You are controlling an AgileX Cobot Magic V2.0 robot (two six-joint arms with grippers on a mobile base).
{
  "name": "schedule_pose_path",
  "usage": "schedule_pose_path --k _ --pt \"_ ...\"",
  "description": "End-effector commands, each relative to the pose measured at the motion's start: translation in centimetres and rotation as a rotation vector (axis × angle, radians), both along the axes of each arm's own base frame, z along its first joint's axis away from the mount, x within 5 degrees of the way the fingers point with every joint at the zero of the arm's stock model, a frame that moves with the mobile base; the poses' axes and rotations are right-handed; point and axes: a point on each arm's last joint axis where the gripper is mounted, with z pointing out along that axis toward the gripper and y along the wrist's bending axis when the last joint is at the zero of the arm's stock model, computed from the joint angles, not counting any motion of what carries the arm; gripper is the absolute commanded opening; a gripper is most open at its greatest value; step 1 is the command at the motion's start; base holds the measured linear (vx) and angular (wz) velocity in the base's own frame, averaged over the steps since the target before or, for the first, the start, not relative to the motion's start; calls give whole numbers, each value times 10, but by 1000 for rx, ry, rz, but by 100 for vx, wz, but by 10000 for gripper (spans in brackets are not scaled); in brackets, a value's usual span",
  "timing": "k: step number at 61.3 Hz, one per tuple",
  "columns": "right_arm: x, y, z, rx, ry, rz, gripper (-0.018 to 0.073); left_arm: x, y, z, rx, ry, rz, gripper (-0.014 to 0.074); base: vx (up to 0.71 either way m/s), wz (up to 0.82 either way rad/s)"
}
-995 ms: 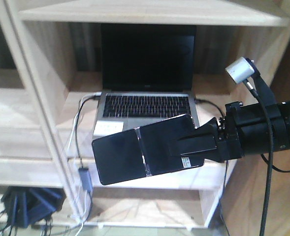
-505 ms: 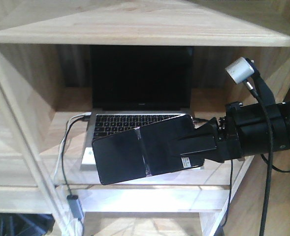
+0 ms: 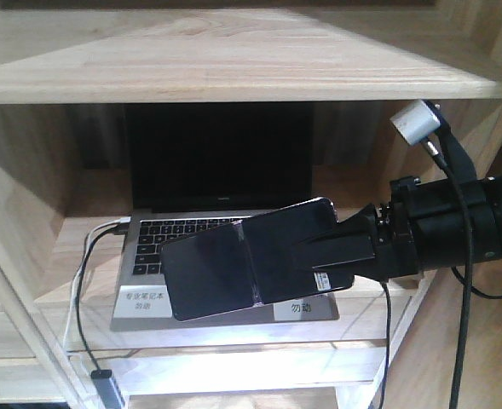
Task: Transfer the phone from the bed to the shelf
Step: 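Hold the phone in front of the shelf above the laptop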
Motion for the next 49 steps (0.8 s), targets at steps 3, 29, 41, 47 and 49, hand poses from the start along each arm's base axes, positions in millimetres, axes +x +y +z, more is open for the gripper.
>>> schedule_pose_path --k 3,29,41,47,49 --pt "-10 3 23 110 -21 45 -1 0 1 6 -6 -76 11 1 6 -5" --pt "-10 3 23 110 -21 45 -1 0 1 6 -6 -76 11 1 3 -1" --pt "-10 3 23 110 -21 45 -1 0 1 6 -6 -76 11 1 0 0" --pt "-10 3 23 110 -21 45 -1 0 1 6 -6 -76 11 1 0 0" --pt "-10 3 23 110 -21 45 -1 0 1 6 -6 -76 11 1 0 0"
